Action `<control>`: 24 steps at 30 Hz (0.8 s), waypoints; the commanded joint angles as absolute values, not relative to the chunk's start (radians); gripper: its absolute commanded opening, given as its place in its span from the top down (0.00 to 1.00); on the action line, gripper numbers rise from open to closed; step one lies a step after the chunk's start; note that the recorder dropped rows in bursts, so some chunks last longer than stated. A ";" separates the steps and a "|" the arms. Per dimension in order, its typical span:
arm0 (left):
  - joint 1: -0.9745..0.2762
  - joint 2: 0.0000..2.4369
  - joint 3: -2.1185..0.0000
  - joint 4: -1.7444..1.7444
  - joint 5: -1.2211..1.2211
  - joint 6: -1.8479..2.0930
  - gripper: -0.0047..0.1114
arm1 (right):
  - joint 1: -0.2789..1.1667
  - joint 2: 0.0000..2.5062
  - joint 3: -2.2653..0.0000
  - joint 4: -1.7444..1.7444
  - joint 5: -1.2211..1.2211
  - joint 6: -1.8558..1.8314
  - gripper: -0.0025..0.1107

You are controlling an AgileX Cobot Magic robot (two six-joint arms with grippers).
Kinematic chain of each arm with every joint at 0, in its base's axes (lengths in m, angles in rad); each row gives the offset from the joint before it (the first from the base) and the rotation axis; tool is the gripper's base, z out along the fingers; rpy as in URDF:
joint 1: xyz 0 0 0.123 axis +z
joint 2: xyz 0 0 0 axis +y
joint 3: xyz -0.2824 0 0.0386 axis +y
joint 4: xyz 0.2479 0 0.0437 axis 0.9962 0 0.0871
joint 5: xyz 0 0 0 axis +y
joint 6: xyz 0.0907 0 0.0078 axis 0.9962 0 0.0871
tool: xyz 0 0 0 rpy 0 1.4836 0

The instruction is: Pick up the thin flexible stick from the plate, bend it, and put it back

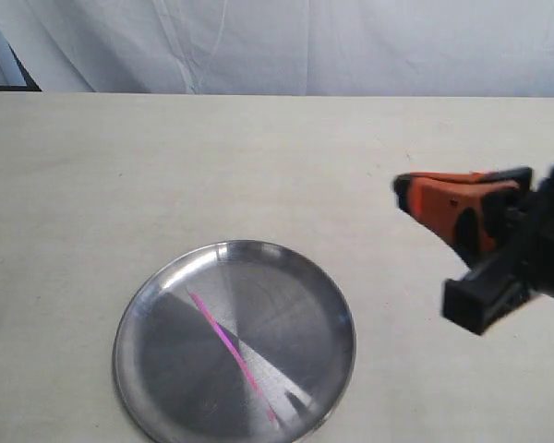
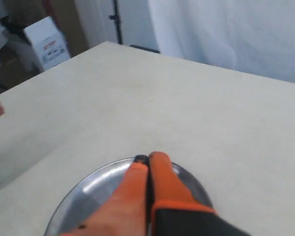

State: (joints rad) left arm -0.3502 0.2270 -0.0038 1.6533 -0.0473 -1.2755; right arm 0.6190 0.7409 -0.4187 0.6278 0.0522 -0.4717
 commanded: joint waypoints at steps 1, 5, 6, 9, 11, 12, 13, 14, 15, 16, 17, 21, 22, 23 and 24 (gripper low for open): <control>-0.353 0.221 0.000 1.652 -0.055 -1.278 0.96 | 0.447 0.499 -0.242 0.710 -0.023 -0.469 0.99; -0.353 0.221 0.000 1.652 -0.055 -1.278 0.96 | 0.288 0.254 -0.141 0.685 0.009 -0.476 0.99; -0.353 0.221 0.000 1.652 -0.055 -1.278 0.96 | 0.249 0.197 -0.125 0.681 0.032 -0.484 0.99; -0.353 0.221 0.000 1.652 -0.057 -1.278 0.96 | 0.130 0.072 -0.099 0.643 0.128 -0.501 0.99; -0.353 0.221 0.000 1.652 -0.057 -1.278 0.96 | 0.013 0.001 -0.075 0.586 0.215 -0.501 0.99; -0.353 0.221 0.000 1.652 -0.057 -1.278 0.96 | -0.027 0.000 -0.067 0.582 0.236 -0.501 0.99; -0.353 0.221 0.000 1.652 -0.057 -1.278 0.96 | -0.089 0.000 -0.042 0.587 0.238 -0.501 0.99; -0.353 0.221 0.000 1.652 -0.057 -1.278 0.96 | -0.113 0.000 -0.027 0.597 0.238 -0.501 0.99; -0.353 0.221 0.000 1.652 -0.057 -1.278 0.96 | -0.137 0.000 0.000 0.617 0.238 -0.501 0.99; -0.353 0.221 0.000 1.652 -0.057 -1.278 0.96 | -0.139 0.000 0.000 0.629 0.243 -0.501 0.99; -0.353 0.221 0.000 1.652 -0.057 -1.278 0.96 | -0.139 0.000 0.000 0.631 0.320 -0.499 0.99; -0.353 0.221 0.000 1.652 -0.069 -1.278 0.96 | -0.137 0.000 0.000 0.637 0.386 -0.499 0.99; -0.353 0.221 0.000 1.652 -0.069 -1.278 0.96 | -0.137 0.000 0.000 0.637 0.386 -0.499 0.99; -0.353 0.221 0.000 1.652 -0.069 -1.278 0.96 | -0.137 0.000 0.000 0.637 0.386 -0.499 0.99; -0.353 0.221 0.000 1.652 -0.069 -1.278 0.96 | -0.137 0.000 0.000 0.637 0.386 -0.497 0.99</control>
